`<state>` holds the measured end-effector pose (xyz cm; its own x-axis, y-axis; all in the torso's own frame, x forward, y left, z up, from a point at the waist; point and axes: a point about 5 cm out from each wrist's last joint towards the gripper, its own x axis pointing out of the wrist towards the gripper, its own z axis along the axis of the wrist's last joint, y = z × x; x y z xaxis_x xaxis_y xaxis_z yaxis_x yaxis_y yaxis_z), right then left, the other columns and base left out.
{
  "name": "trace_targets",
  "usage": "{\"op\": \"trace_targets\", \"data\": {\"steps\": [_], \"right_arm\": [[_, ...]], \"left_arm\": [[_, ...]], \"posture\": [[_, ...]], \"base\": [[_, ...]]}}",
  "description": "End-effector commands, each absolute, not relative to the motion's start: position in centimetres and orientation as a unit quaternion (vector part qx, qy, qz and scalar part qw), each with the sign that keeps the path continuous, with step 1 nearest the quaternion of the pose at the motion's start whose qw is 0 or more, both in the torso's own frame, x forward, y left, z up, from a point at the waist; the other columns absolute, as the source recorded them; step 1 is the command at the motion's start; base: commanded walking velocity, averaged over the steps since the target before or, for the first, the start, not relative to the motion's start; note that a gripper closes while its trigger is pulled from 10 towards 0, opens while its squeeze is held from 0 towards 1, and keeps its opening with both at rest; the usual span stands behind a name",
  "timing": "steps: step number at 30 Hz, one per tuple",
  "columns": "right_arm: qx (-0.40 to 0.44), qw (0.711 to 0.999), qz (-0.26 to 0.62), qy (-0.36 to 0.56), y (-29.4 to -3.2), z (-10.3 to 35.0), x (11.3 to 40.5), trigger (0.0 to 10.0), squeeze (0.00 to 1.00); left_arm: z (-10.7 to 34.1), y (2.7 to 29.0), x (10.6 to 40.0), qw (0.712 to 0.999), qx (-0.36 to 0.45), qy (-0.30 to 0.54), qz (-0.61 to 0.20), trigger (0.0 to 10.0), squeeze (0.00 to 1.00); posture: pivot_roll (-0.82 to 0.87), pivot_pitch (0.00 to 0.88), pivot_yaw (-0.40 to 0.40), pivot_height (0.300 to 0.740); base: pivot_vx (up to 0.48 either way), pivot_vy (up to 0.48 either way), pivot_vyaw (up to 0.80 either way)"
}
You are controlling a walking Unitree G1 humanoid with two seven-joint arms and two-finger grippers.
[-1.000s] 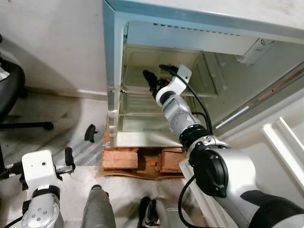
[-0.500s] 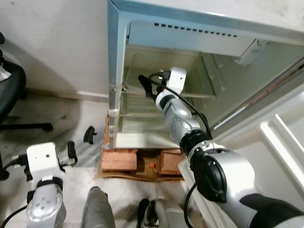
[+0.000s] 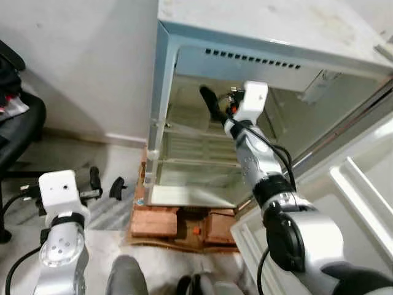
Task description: Restocking fridge
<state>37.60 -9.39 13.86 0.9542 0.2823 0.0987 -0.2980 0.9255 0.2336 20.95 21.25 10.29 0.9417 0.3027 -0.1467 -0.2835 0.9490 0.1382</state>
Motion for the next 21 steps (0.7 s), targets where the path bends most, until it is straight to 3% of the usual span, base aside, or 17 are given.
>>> {"op": "trace_targets", "data": {"steps": [1,9,13,21], "right_arm": [[0.104,0.981,0.156,-0.044,-10.2,13.3,36.5,10.0,0.00],[0.095,0.978,0.181,-0.037,-9.9,11.8,32.3,10.0,0.00],[0.063,0.968,0.237,-0.057,-8.4,12.6,30.1,10.0,0.00],[0.039,0.981,0.179,-0.055,-11.2,11.4,29.8,10.0,0.00]], "left_arm": [[9.9,20.3,21.2,0.985,0.075,0.085,0.128,10.0,0.00],[10.0,19.9,22.5,0.988,0.088,0.065,0.107,10.0,0.00],[9.5,19.7,23.1,0.990,0.087,0.067,0.091,10.0,0.00],[9.5,19.1,23.6,0.991,0.088,0.061,0.076,10.0,0.00]], "posture": [[0.29,0.000,-0.171,0.740],[0.23,0.000,-0.129,0.740],[0.19,0.000,-0.092,0.740],[0.18,0.000,-0.080,0.740]], "base": [[0.000,0.000,0.00],[0.000,0.000,0.00],[0.000,0.000,0.00],[-0.270,0.000,0.00]]}}
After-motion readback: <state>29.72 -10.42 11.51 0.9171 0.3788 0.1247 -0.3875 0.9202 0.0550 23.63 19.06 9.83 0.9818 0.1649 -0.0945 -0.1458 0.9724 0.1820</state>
